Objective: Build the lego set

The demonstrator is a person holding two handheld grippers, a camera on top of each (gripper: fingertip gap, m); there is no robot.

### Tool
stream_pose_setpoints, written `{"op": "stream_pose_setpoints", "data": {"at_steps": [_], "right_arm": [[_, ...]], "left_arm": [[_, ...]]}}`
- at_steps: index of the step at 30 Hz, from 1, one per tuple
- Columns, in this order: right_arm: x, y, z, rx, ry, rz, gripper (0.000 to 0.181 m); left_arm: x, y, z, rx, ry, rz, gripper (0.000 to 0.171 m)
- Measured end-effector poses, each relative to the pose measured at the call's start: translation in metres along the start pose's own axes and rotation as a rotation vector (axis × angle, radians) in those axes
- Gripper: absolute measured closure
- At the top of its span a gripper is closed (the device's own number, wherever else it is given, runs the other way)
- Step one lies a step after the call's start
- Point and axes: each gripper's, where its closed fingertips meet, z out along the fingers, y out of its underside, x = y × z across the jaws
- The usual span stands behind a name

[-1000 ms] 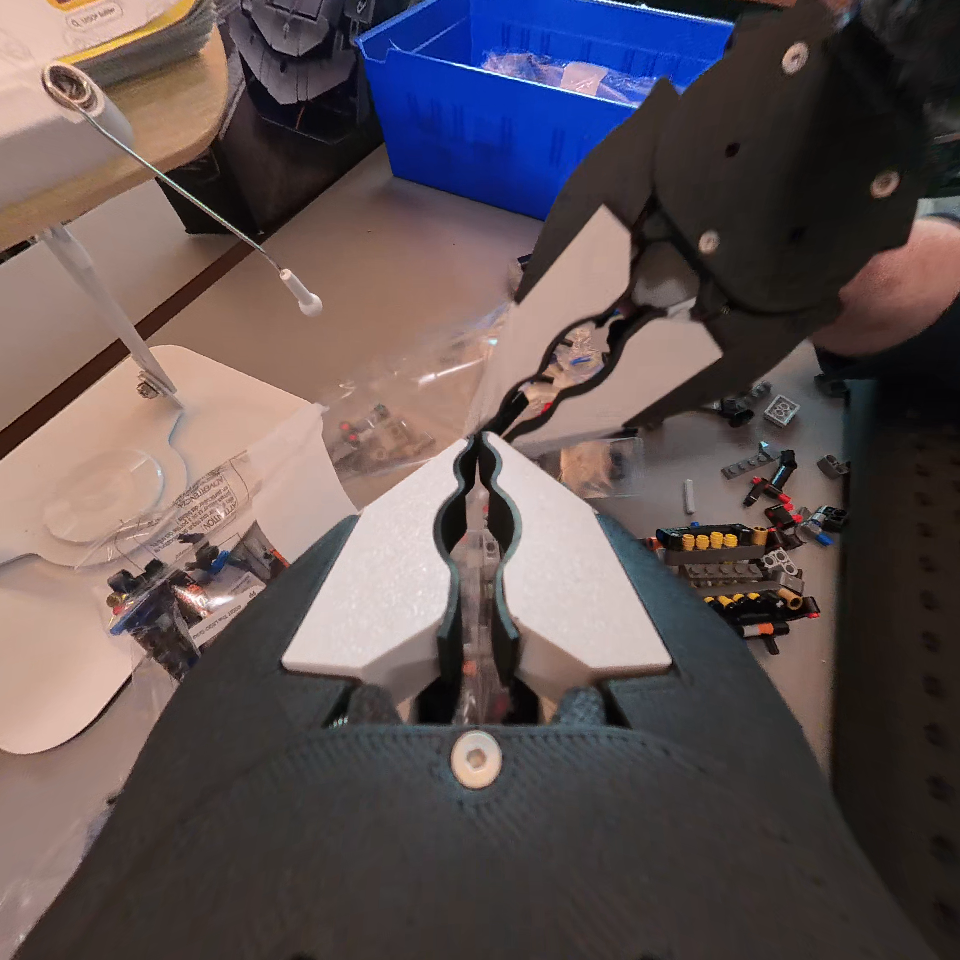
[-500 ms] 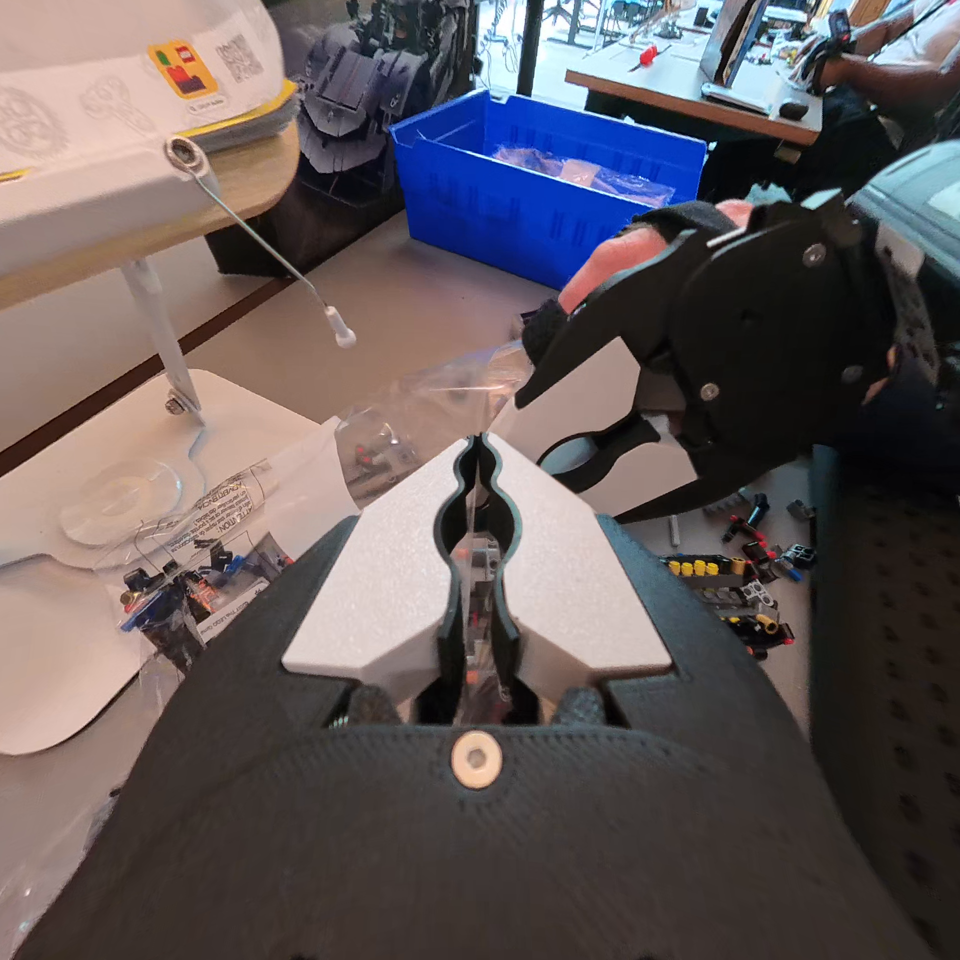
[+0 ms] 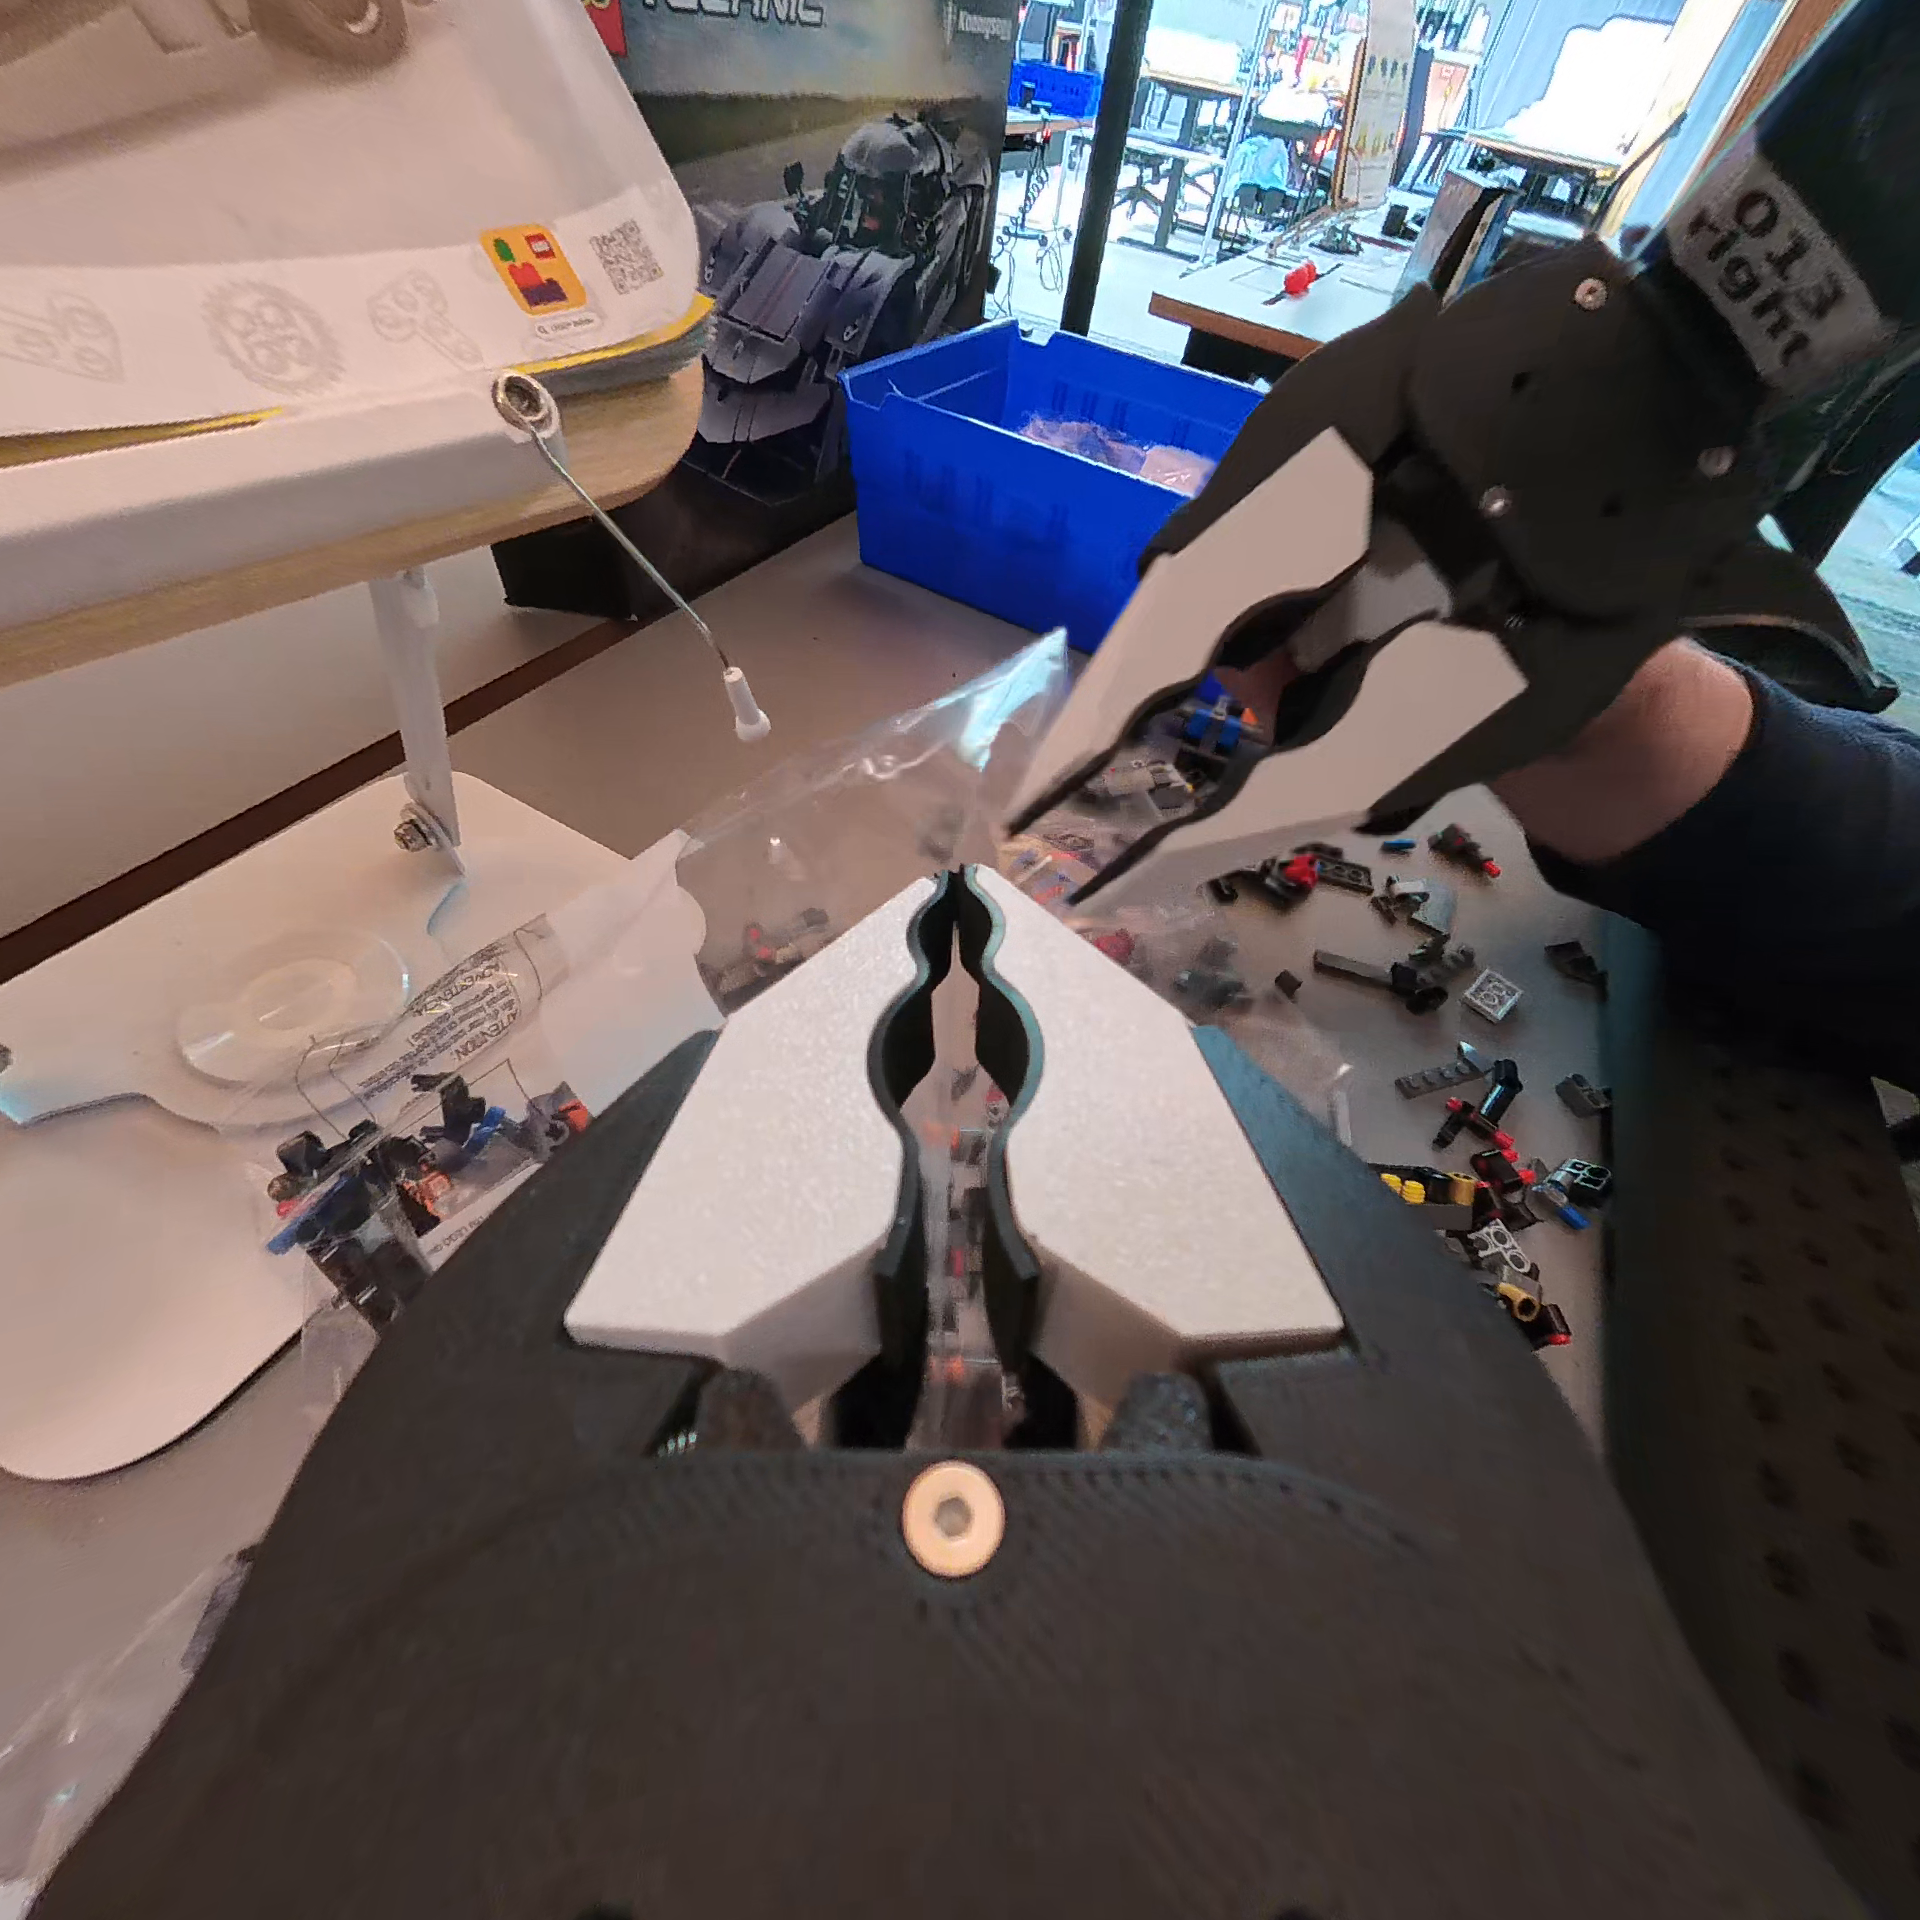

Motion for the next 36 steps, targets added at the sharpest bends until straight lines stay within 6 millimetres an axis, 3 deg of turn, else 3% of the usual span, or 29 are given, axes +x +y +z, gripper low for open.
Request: {"op": "stream_pose_setpoints", "data": {"at_steps": [3,5,7,10,15,22,30,36], "right_arm": [[0.002,0.0,-0.025,0.072,-0.065,0.074,0.169],[0.01,0.026,-0.035,-0.033,-0.07,0.124,0.166],[0.007,0.056,-0.038,-0.129,-0.139,0.197,0.161],[-0.002,0.094,-0.033,-0.254,-0.199,0.254,0.158],[-0.017,0.119,-0.006,-0.379,-0.241,0.261,0.156],[-0.031,0.125,0.025,-0.398,-0.295,0.305,0.159],[-0.033,0.116,0.03,-0.351,-0.331,0.361,0.16],[-0.035,0.118,0.031,-0.391,-0.323,0.324,0.174]], "left_arm": [[-0.001,-0.001,-0.002,0.011,0.009,-0.016,0.171],[0.0,0.0,-0.002,0.012,0.018,-0.024,0.171],[0.001,0.002,0.001,0.005,0.023,-0.024,0.171],[0.003,0.004,0.004,-0.009,0.025,-0.016,0.171],[0.004,0.004,0.004,-0.007,0.021,-0.01,0.171],[0.006,0.004,0.004,-0.007,0.029,-0.013,0.171],[0.006,0.003,0.004,-0.004,0.03,-0.016,0.171],[0.006,0.003,0.004,-0.004,0.027,-0.012,0.171]]}}
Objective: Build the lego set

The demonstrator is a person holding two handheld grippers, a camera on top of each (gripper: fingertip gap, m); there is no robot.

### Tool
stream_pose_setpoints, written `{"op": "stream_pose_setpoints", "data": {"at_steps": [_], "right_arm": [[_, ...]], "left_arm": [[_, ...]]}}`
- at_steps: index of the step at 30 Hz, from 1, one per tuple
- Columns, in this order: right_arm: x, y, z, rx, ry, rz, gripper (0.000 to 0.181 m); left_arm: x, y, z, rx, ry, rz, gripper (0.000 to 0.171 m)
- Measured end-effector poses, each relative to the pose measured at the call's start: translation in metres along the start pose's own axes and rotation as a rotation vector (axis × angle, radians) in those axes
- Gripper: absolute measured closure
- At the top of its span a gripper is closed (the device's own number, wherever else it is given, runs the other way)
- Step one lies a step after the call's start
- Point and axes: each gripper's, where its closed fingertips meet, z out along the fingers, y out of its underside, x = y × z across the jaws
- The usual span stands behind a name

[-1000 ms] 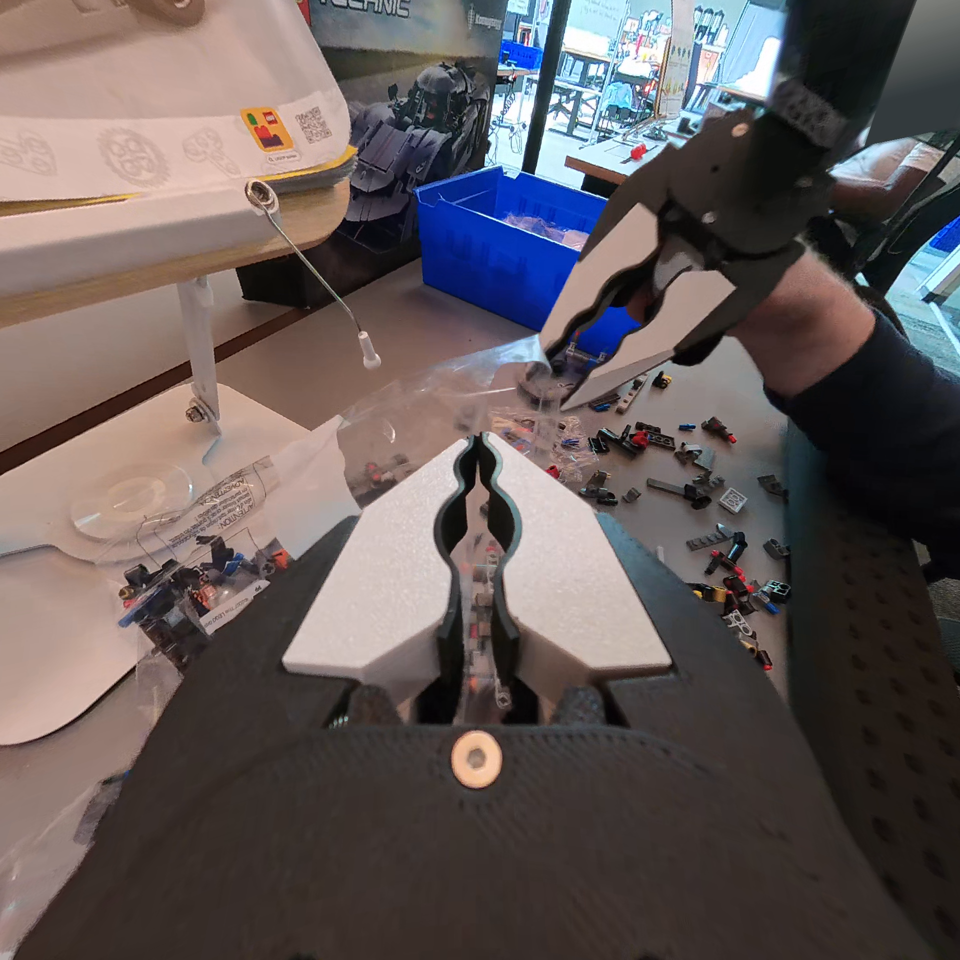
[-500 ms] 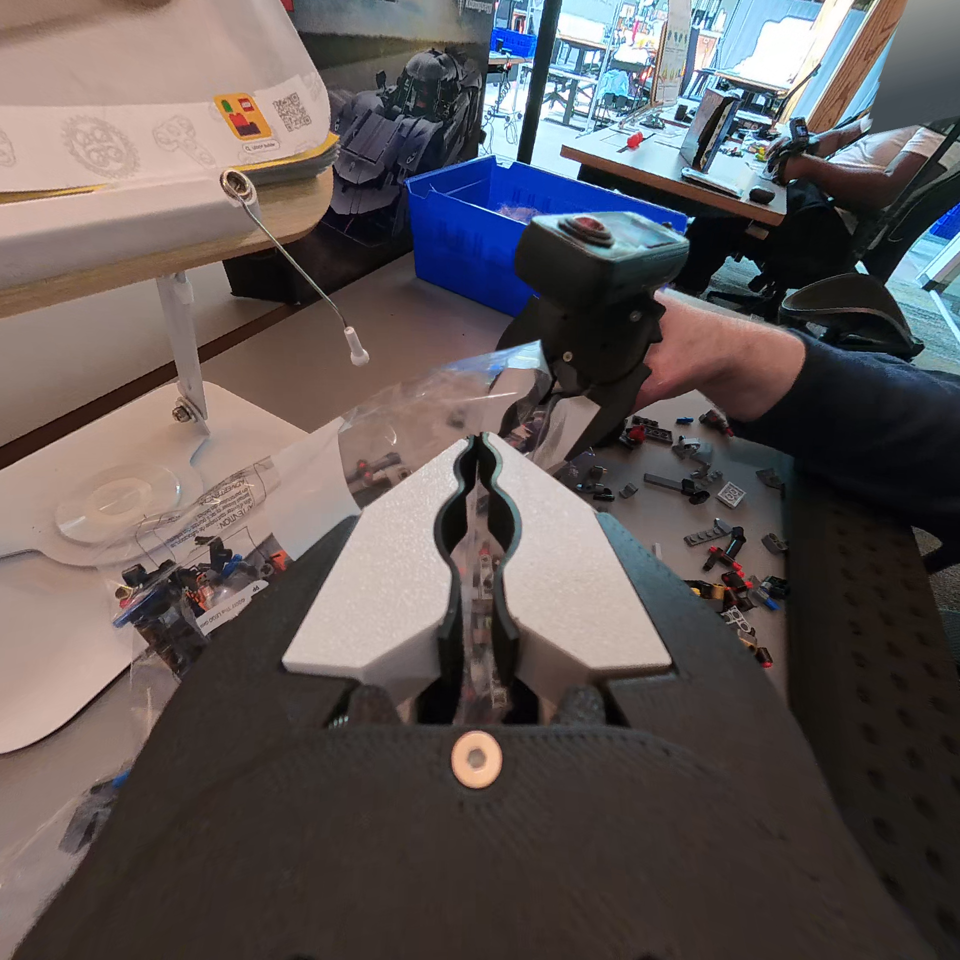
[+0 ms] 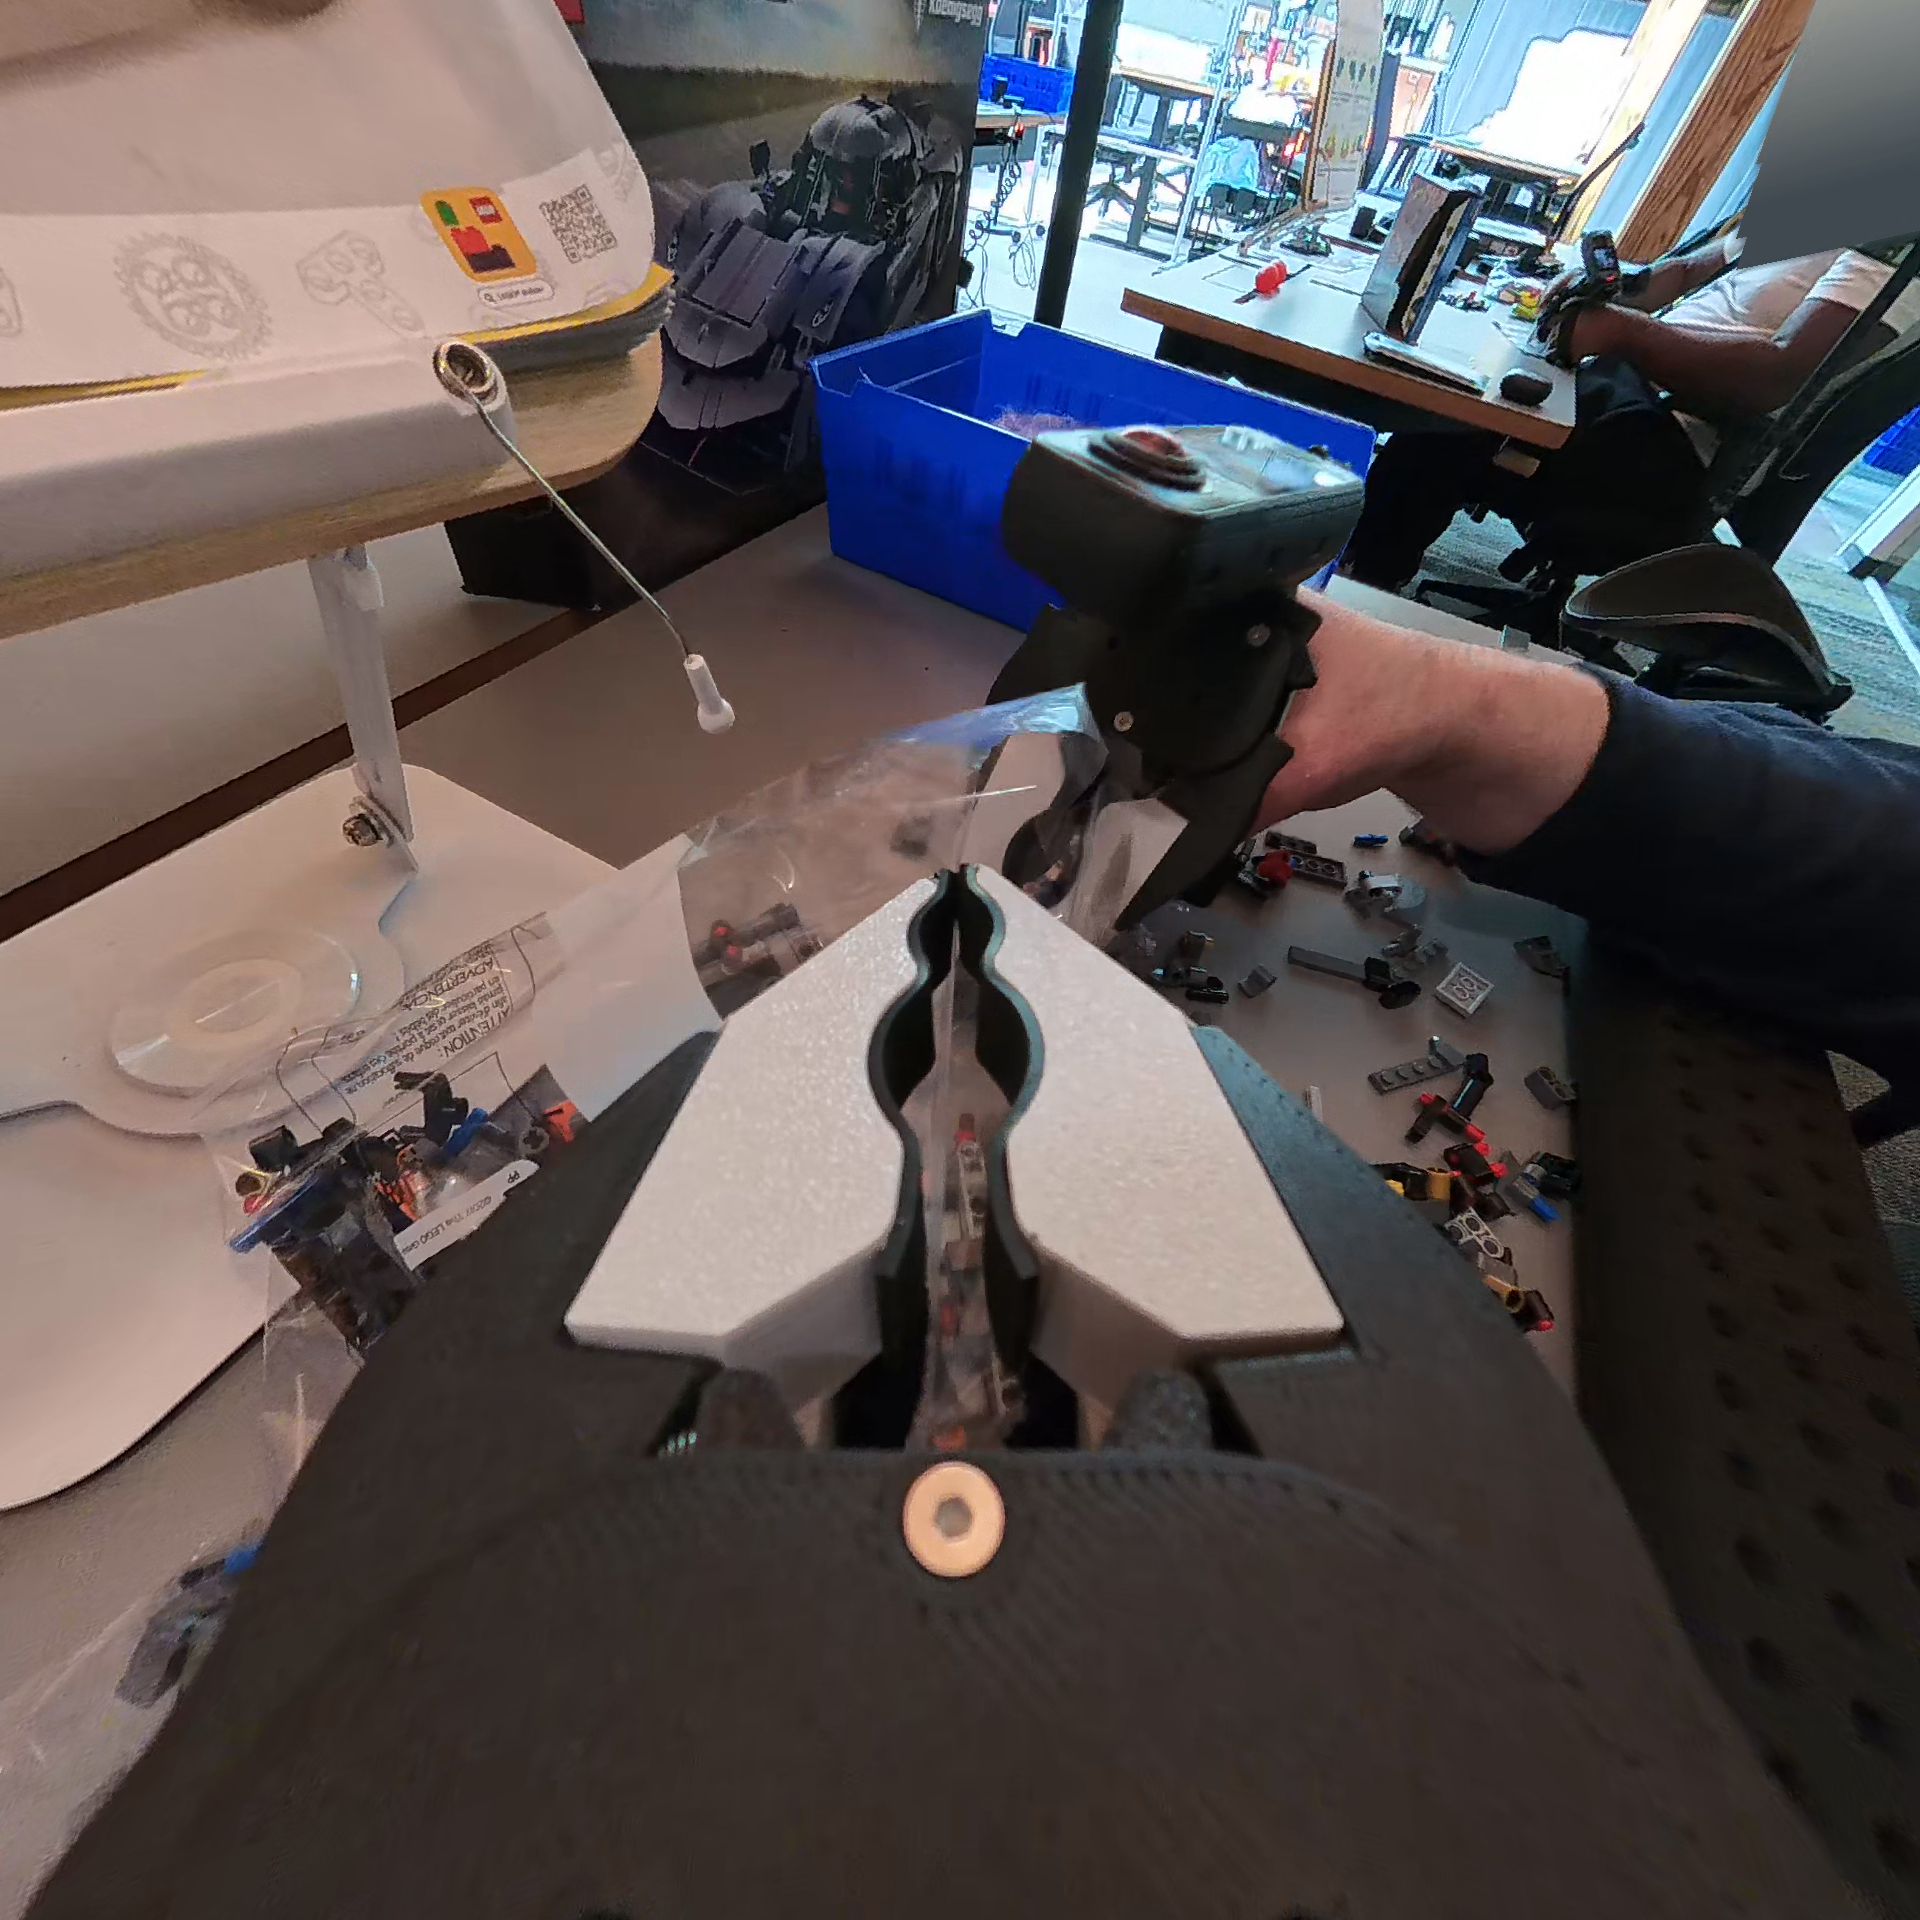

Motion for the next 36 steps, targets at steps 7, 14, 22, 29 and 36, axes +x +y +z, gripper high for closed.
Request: {"op": "stream_pose_setpoints", "data": {"at_steps": [7,14,22,29,36], "right_arm": [[0.012,-0.024,-0.054,0.165,0.11,0.015,0.173],[-0.026,-0.091,-0.092,0.454,0.146,-0.157,0.173],[-0.03,-0.113,-0.145,0.607,0.31,-0.215,0.172],[-0.041,-0.109,-0.11,0.535,0.172,-0.215,0.173],[-0.025,-0.109,-0.069,0.408,0.255,-0.203,0.158]], "left_arm": [[0.001,-0.001,0.0,0.005,0.001,0.0,0.171],[0.01,-0.004,0.003,0.011,0.013,0.012,0.171],[0.008,-0.006,0.002,0.024,0.011,-0.007,0.171],[0.012,-0.004,0.007,0.011,0.016,0.001,0.171],[0.008,-0.004,0.005,0.02,0.007,-0.01,0.171]]}}
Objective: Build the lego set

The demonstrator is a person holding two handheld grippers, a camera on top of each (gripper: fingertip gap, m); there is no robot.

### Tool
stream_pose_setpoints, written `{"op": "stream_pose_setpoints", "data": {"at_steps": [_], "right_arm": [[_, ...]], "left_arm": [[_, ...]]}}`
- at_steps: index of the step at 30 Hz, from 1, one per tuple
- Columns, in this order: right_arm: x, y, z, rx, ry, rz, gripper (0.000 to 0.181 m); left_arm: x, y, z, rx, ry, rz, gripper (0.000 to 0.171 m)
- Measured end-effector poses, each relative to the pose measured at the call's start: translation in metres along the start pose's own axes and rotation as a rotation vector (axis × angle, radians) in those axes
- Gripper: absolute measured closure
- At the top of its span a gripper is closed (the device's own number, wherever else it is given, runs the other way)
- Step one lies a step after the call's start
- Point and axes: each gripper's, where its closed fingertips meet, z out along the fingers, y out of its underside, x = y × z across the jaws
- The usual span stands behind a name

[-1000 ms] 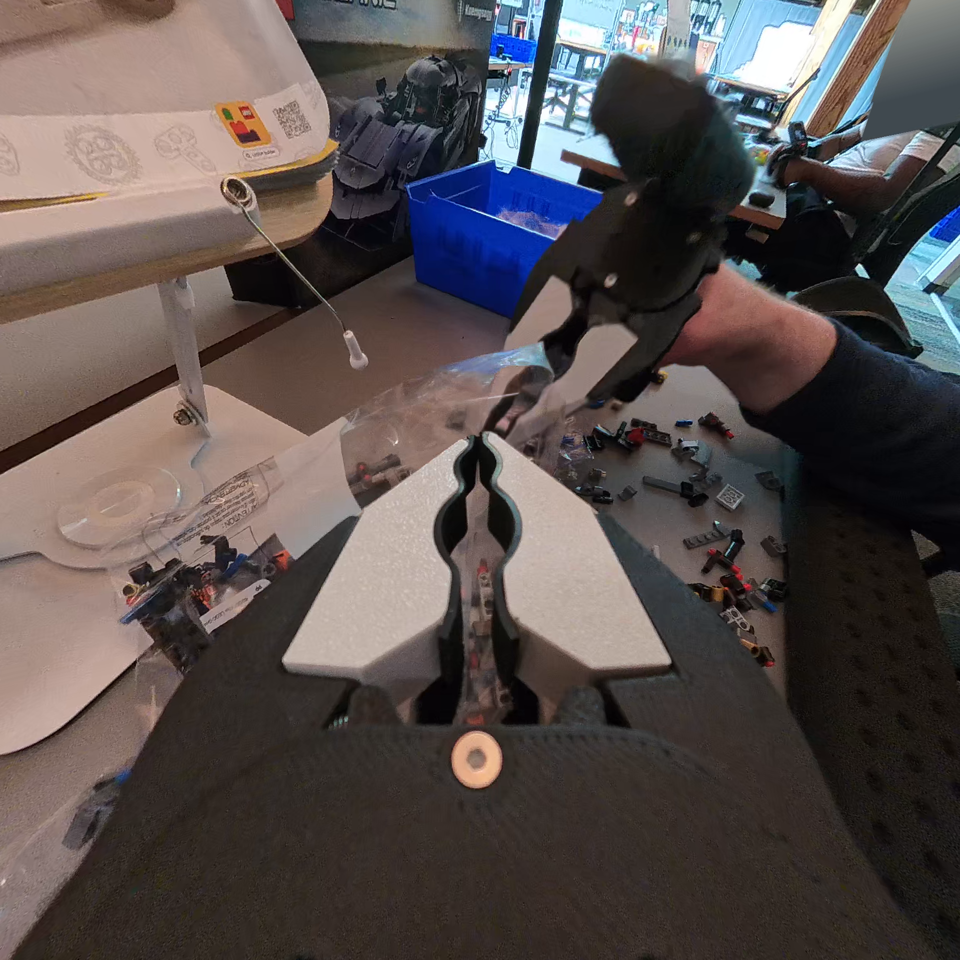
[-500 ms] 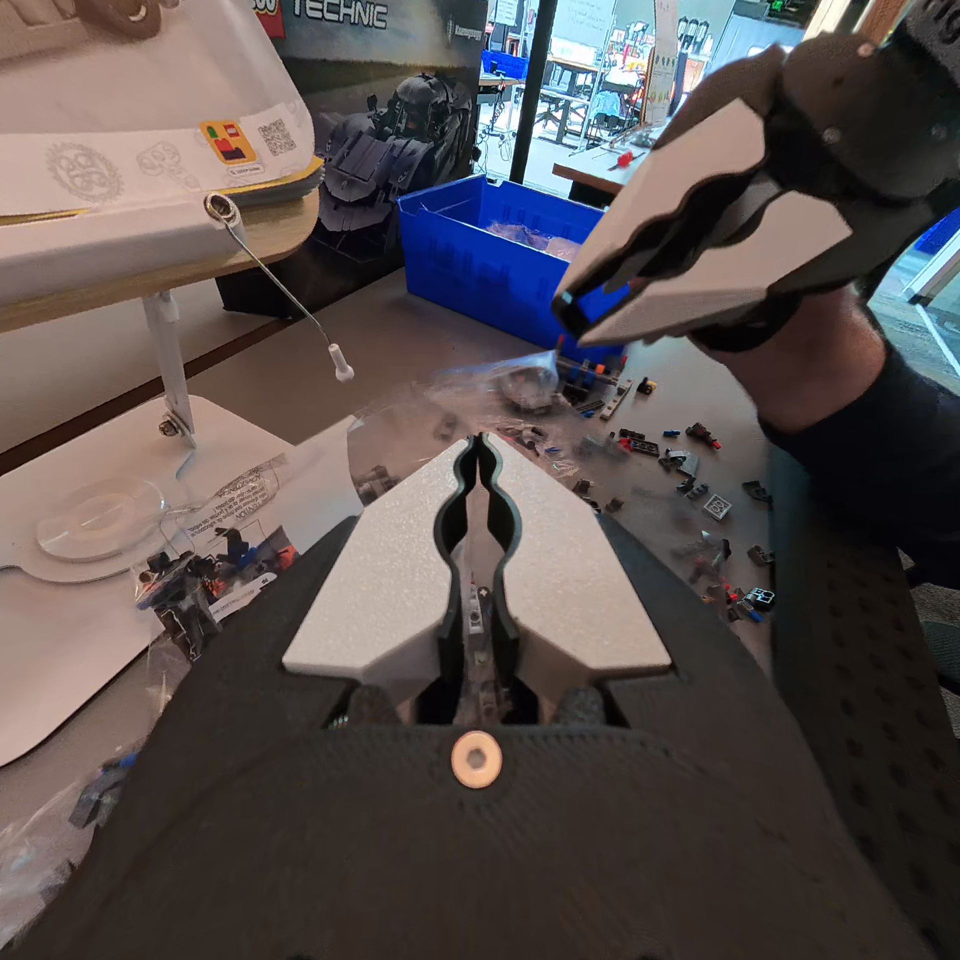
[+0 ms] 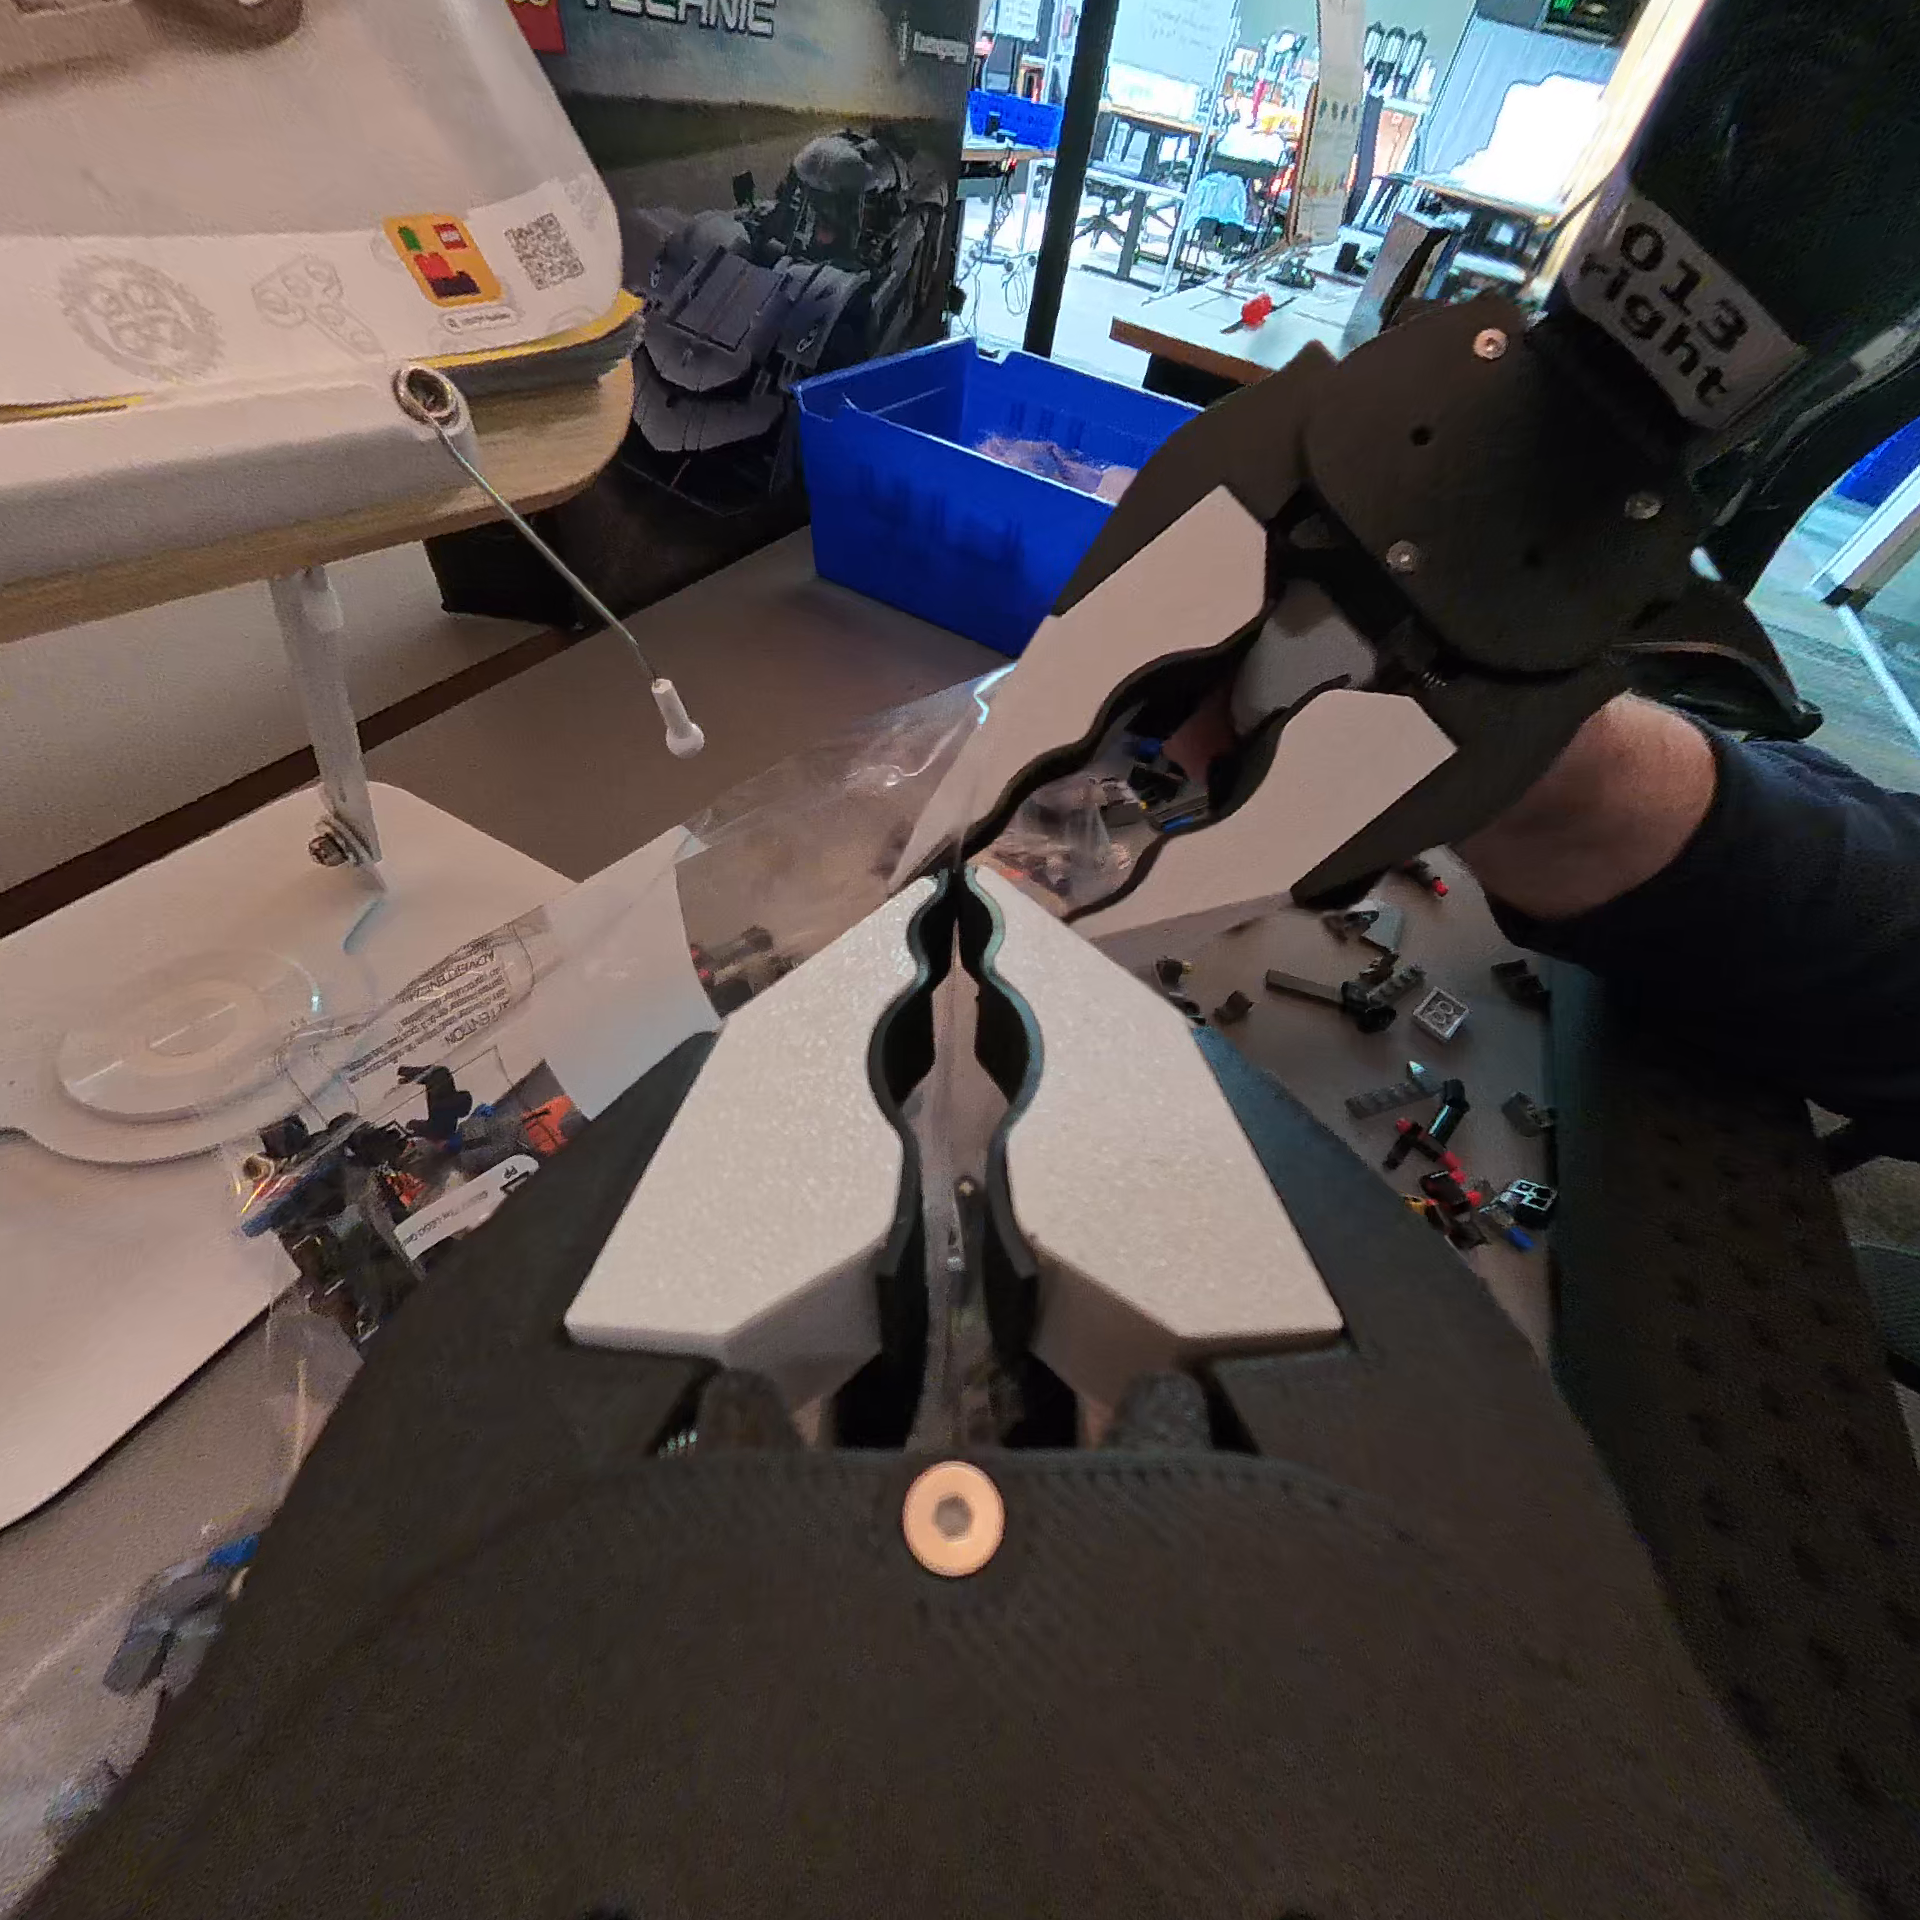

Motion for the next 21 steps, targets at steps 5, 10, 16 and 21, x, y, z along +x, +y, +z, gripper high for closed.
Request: {"op": "stream_pose_setpoints", "data": {"at_steps": [5,10,16,21], "right_arm": [[0.016,-0.013,-0.025,0.121,0.049,0.03,0.167],[0.041,-0.008,-0.047,0.26,0.032,0.206,0.181],[0.066,0.004,-0.057,0.371,-0.012,0.426,0.169],[0.026,0.063,0.014,-0.054,-0.139,0.381,0.164]], "left_arm": [[-0.003,-0.004,-0.004,0.021,-0.014,-0.004,0.171],[-0.011,-0.008,-0.009,0.047,-0.05,-0.017,0.171],[-0.017,-0.015,-0.018,0.101,-0.052,-0.064,0.171],[-0.016,-0.015,-0.017,0.094,-0.059,-0.049,0.171]]}}
